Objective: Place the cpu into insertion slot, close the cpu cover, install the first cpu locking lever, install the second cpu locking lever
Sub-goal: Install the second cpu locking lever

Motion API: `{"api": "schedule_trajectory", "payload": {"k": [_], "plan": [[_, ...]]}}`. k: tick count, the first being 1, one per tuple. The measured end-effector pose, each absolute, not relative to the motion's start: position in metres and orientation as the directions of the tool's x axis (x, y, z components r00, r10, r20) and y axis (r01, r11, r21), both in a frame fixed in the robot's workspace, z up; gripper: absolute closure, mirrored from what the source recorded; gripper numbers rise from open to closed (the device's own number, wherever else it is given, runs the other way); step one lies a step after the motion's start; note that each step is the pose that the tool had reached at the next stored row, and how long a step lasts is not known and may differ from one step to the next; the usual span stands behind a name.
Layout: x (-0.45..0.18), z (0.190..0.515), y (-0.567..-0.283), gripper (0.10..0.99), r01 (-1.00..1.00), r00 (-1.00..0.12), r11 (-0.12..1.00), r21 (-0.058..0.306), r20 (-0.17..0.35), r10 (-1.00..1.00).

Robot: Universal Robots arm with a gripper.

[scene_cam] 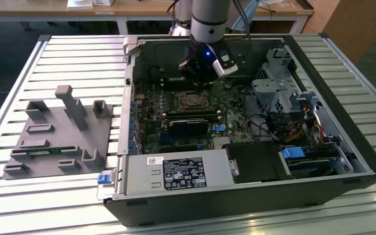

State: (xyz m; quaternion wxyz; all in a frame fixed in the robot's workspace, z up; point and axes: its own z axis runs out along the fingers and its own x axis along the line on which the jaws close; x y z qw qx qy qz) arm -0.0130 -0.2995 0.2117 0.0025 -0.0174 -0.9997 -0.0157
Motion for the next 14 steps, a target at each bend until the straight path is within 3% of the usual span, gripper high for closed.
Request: {"api": "schedule_trajectory", "payload": {"k": [14], "plan": [[-0.013, 0.2117, -0.3065, 0.984, 0.035, -0.999, 0.999, 0.031, 0.006, 0.035]]}}
